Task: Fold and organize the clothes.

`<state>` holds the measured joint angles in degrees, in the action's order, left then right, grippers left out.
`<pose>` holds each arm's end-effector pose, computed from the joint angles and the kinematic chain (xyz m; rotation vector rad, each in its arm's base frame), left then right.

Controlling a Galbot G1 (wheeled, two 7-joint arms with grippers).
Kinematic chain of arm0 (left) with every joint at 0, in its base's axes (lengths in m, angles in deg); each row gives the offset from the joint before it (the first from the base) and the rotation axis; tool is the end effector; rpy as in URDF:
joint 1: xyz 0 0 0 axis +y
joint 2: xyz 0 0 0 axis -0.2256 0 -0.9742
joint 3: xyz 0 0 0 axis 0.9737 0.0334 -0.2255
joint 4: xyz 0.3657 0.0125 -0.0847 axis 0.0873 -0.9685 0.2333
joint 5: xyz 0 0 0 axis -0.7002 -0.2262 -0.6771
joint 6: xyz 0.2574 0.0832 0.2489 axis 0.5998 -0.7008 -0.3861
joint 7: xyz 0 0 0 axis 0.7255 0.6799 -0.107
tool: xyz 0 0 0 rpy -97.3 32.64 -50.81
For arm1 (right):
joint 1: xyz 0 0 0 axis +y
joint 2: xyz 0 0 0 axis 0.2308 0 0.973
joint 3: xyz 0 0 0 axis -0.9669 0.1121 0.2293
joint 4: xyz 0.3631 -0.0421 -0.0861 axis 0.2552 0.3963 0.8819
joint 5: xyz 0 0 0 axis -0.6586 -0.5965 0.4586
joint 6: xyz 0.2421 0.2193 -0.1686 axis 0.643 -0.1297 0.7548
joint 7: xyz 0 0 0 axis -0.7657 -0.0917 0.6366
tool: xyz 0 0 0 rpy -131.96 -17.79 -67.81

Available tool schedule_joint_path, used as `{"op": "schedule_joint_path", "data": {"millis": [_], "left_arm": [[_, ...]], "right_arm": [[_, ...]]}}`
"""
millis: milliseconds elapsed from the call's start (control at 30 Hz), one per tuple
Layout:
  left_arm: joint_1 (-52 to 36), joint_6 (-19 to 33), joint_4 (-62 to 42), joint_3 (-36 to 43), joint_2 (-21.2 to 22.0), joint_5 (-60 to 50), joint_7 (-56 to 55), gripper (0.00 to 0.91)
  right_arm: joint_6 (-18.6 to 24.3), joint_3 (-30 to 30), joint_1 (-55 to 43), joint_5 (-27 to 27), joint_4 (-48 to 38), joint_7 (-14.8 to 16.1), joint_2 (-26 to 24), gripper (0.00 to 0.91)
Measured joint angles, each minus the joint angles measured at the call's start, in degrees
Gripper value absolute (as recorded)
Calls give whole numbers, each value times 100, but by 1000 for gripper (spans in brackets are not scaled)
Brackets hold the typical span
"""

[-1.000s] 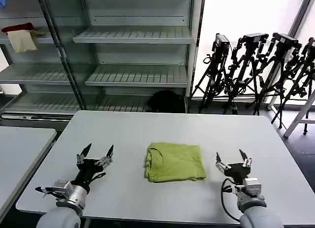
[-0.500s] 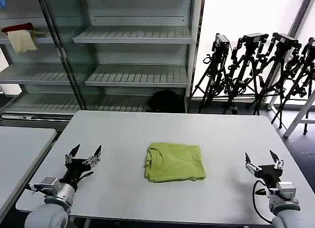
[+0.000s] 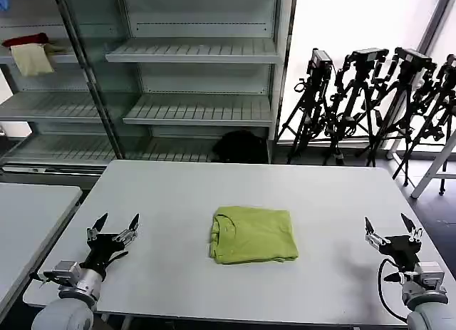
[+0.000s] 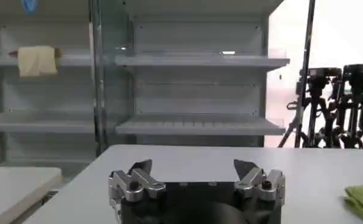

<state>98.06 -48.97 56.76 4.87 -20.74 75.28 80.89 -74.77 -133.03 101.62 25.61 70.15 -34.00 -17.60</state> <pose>0.2414 0.1370 -0.2924 -0.0571 -3.0010 0.0157 0.2179 -0.1827 -0.2588 -0.1812 -2.9512 0.4036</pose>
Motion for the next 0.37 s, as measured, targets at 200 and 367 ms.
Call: {"op": "schedule_joint_path", "data": {"millis": [200,367], "left_arm": [[-24,22,-9,47,34,3,-73,907],[-14,40,-8,76,49,-5,-98,907]], "right_arm": [[94,-9,-2,-229,-20,-35,-43,907],[122,-31,1,-395,-38,-54,-67,907]]}}
